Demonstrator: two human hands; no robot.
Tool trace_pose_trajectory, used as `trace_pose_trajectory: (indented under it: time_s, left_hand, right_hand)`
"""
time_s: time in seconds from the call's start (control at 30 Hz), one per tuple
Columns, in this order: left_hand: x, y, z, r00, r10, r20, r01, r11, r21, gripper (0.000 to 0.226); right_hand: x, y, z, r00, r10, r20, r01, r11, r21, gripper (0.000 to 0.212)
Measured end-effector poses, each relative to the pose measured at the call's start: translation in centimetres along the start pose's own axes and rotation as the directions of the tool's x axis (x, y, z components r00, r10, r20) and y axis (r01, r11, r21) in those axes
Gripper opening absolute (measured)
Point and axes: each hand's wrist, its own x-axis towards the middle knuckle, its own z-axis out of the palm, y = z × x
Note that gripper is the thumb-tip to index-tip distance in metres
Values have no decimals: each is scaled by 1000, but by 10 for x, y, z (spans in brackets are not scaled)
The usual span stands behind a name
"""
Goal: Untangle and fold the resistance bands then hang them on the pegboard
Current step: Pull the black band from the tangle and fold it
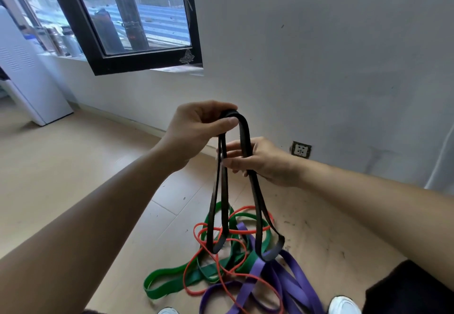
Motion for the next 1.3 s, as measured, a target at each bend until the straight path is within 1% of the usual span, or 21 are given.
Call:
trace_pose_trajectory:
  time_s: [0.1,0.27,0.43,0.53,0.67,0.77,0.97,1.03,1.07,1.1,1.17,1.2,1.3]
  left_hand:
    - [1,2,-2,999,0,-49,-3,999,-46,27]
    - [-1,5,-5,995,-14,-103,3,995,-102,28]
    - [-2,8,-9,990,-24,-136,5,990,-140,42]
    - [-2,7,-14,986,-39,-160,10,983,-181,42]
    - [-1,3,-28,985,-77,-156,36,967,-252,38]
    - [-2,0,-41,987,-92,-133,49,955,-293,36]
    - [-9,-13,-70,986,-146,-81,115,946,-304,38]
    - [-14,-23,-81,984,-177,-29,164,954,-251,37]
    - [-17,-30,-86,982,-190,3,188,969,-164,36]
    - [-21,-37,-91,979,-201,40,202,979,-27,34]
    - [-28,-49,-93,960,-247,128,211,946,246,32]
    - [-31,-54,-90,949,-276,154,218,924,314,31]
    - [-33,-65,-77,940,-304,153,222,888,402,30]
  right_hand:
    - [2,-2,5,1000,-3,19,2,999,35,39]
    - [4,-7,7,1000,-12,21,12,1000,-13,34]
    - [4,-9,8,999,-35,10,36,996,-77,28]
    - [4,-13,4,1000,-18,-17,17,998,-58,27]
    - [0,-18,-8,997,-23,-80,18,998,-63,34]
    - [-5,-15,-18,998,3,-60,-10,993,-115,38]
    - [-12,-6,-34,999,42,-30,-48,964,-260,31]
    - [-13,-6,-40,998,61,-23,-65,958,-279,29]
    - [-15,-7,-43,997,72,-22,-75,958,-277,30]
    - [-16,-8,-46,997,79,-22,-82,960,-269,31]
    - [-19,-13,-51,997,79,-17,-81,967,-241,33]
    - [-19,-15,-52,997,75,-12,-75,971,-226,33]
    - [-20,-20,-53,998,62,0,-60,971,-232,33]
